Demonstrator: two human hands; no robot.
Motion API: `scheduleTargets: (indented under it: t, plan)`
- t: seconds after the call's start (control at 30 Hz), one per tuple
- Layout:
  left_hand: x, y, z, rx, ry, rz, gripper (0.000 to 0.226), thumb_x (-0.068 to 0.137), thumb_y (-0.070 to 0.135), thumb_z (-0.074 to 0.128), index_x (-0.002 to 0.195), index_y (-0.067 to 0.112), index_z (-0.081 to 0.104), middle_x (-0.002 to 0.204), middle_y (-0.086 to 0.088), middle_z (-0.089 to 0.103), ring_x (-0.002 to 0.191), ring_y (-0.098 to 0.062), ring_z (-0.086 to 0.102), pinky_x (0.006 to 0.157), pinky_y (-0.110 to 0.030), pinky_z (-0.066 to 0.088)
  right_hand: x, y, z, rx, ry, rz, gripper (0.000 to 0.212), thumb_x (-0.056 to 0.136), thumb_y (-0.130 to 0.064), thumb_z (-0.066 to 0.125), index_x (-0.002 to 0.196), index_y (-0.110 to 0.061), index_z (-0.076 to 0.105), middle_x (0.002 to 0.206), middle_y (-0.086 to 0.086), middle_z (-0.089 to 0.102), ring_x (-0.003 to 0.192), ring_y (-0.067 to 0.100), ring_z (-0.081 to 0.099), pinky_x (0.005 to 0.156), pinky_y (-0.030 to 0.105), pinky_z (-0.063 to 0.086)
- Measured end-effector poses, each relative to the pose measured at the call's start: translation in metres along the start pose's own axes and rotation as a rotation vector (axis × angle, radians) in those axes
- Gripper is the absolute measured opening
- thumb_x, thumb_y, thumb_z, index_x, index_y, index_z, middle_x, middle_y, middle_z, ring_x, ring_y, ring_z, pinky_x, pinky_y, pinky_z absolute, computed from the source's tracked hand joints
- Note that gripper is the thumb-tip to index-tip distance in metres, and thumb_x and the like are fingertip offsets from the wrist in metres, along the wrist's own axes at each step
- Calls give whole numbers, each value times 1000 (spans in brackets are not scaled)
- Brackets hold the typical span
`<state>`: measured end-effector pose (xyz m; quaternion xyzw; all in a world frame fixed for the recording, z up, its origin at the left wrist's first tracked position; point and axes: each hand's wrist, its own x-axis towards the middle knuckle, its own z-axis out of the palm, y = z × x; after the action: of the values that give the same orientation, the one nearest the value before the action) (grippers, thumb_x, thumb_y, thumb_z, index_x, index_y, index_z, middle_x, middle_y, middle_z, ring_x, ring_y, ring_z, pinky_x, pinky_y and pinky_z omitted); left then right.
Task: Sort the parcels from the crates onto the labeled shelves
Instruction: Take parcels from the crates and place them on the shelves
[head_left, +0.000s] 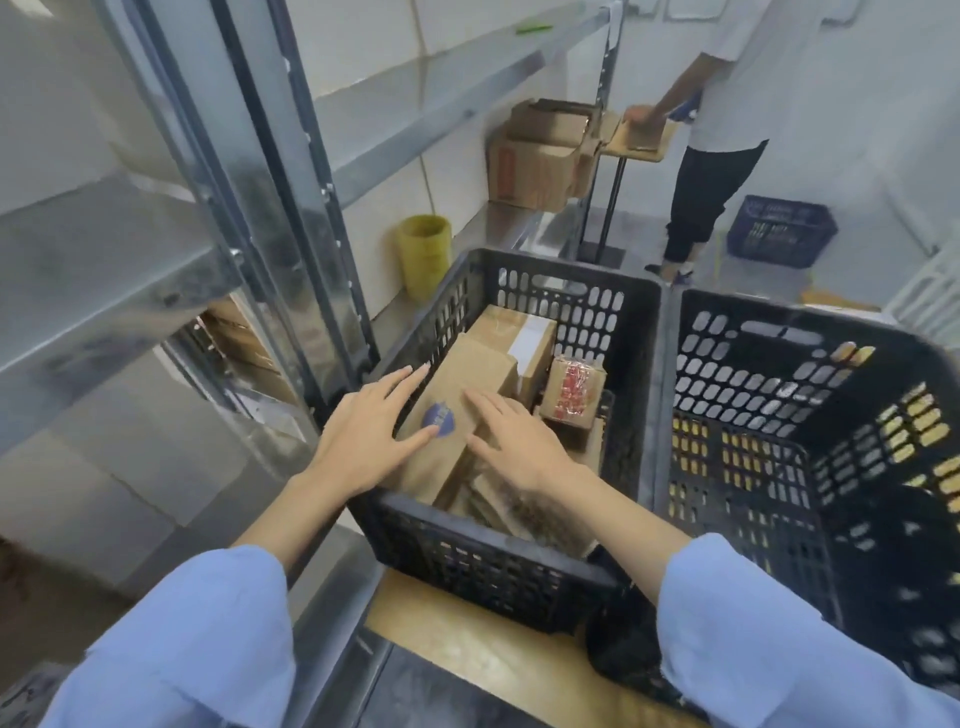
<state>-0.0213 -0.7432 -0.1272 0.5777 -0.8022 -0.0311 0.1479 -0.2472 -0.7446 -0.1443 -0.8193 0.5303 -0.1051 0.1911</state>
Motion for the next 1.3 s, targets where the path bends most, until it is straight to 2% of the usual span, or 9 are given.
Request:
scheduleTargets:
  t: [0.33,0.57,0.67,0.77,0.97,1.07,1.13,1.2,1.3]
  plan:
    - [20,-12,17,-137,-105,100,85,82,75,42,154,36,20,156,11,30,139,-9,34,108,-35,35,31,31,3,-85,56,8,68,96,-63,19,157,-32,14,163,-11,18,147,28,26,121,44,21]
    - [25,-13,12,-234,-175,63,97,76,65,68,153,44,11,162,14,7,143,-9,24,106,-35,39,55,53,-38,34,140,99,61,103,-50,35,156,-27,20,164,-8,15,149,20,20,122,38,17]
    - [32,-14,16,-377,-155,100,103,72,55,77,154,34,19,159,8,19,142,-9,26,114,-38,33,56,61,-48,124,126,143,59,103,-44,40,156,-26,22,164,-8,14,148,18,22,120,37,22]
    - [33,-11,26,-432,-111,125,95,73,39,81,151,23,28,150,6,35,136,-8,35,112,-38,35,50,62,-45,209,150,156,62,102,-40,46,157,-25,22,165,-8,8,148,16,20,119,37,23]
    - [37,1,35,-433,-151,143,104,70,41,84,152,19,24,148,7,33,130,-1,34,104,-19,28,33,53,-26,455,285,227,80,96,-27,62,158,-27,11,166,-2,-5,149,13,15,121,41,24]
    - [43,8,36,-480,-140,117,100,68,36,81,150,17,27,144,6,38,124,2,35,107,-22,31,23,46,-18,620,292,266,93,89,-27,70,158,-27,7,164,1,13,147,14,25,119,47,30]
    - [47,11,37,-481,-140,107,97,66,38,76,149,17,29,139,6,41,121,1,39,107,-29,38,16,44,-15,669,235,244,99,87,-24,73,158,-24,5,157,-10,30,142,5,31,118,43,32]
    - [50,12,40,-483,-145,96,98,65,38,76,149,17,30,137,5,43,120,-3,43,106,-33,41,9,42,-15,661,169,214,102,85,-23,76,156,-26,3,149,-19,33,138,-1,31,117,36,31]
    - [53,10,41,-530,-162,67,103,65,33,83,151,19,28,142,5,45,127,-7,44,106,-29,39,2,40,-12,654,103,180,112,78,-29,82,156,-27,2,154,-18,29,141,-1,29,117,32,29]
